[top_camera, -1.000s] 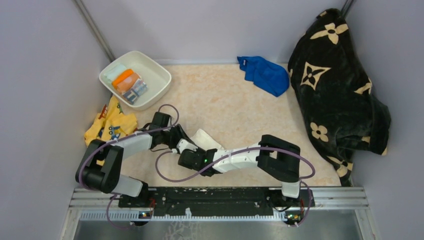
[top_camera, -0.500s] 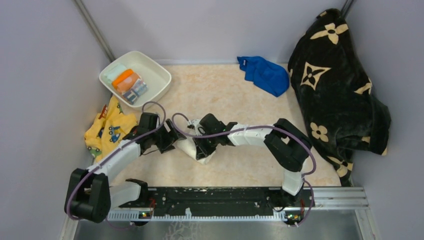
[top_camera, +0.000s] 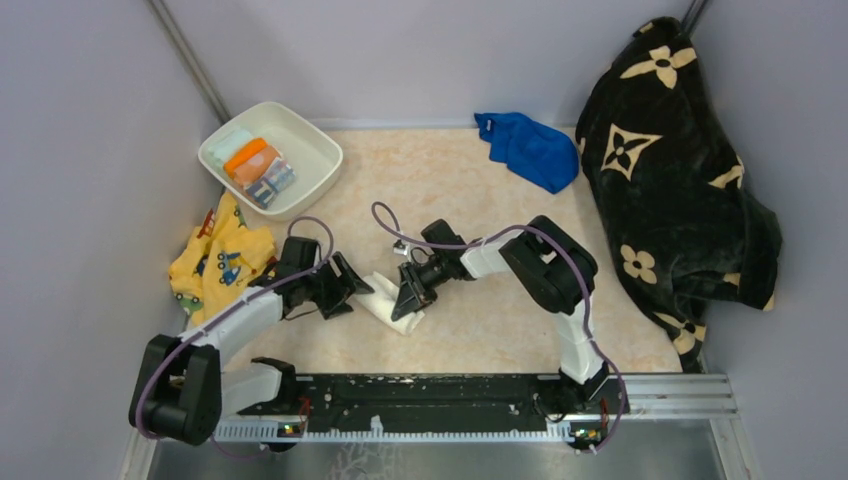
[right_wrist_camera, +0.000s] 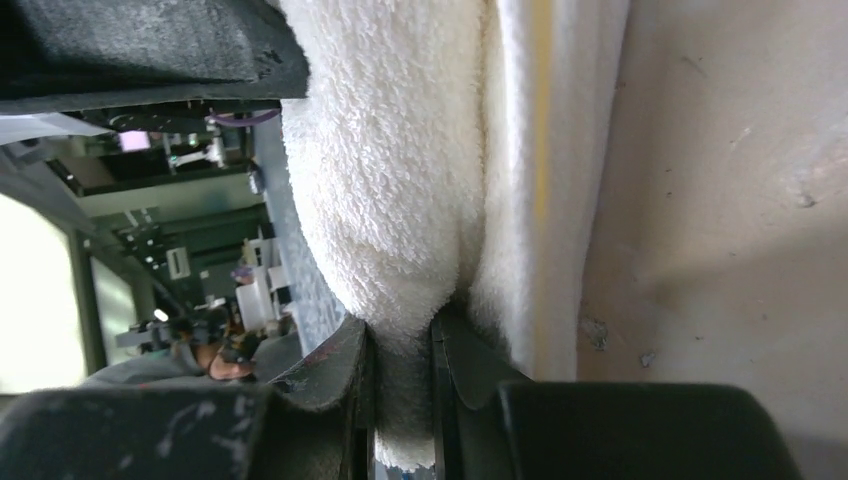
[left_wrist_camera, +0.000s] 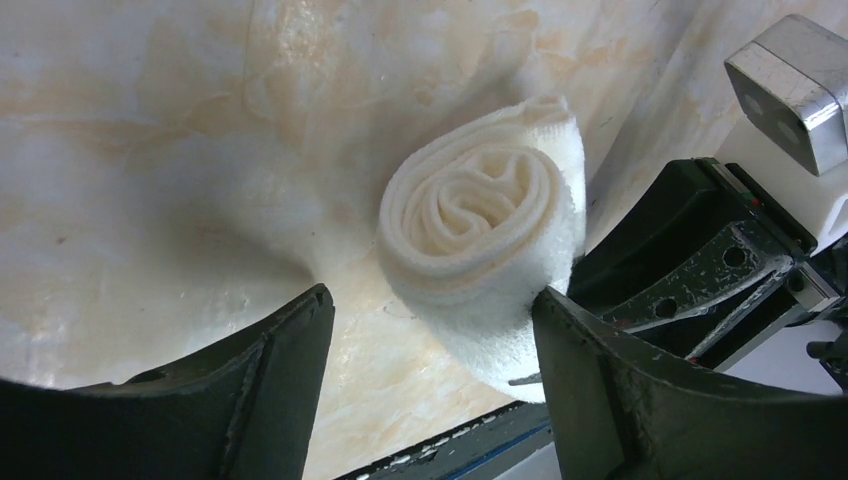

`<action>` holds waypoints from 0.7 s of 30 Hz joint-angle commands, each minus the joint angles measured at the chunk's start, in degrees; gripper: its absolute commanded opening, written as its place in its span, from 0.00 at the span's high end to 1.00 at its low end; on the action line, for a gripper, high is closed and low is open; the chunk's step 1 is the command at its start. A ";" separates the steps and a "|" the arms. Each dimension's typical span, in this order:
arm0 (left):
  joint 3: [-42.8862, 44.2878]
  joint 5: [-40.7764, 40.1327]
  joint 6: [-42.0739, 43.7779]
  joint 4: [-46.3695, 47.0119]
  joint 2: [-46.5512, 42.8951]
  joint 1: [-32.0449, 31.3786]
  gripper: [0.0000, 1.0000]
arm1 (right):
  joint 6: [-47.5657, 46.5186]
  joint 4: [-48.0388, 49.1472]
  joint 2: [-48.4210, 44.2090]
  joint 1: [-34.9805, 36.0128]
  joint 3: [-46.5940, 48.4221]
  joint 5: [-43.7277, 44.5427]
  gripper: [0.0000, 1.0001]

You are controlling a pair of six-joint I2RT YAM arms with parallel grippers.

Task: Roll the towels
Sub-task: Roll the towel at the center of the board.

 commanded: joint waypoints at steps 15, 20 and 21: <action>-0.84 -1.37 1.73 4.38 12.12 0.09 0.41 | -11.22 -18.15 -19.93 5.58 -0.52 33.59 0.60; -0.26 -1.88 2.10 3.64 12.54 0.09 0.41 | -16.56 -23.44 -26.94 13.90 2.17 54.94 0.53; -0.18 -2.02 2.20 3.43 12.52 0.08 0.41 | -17.82 -23.98 -27.56 15.88 2.70 58.48 0.42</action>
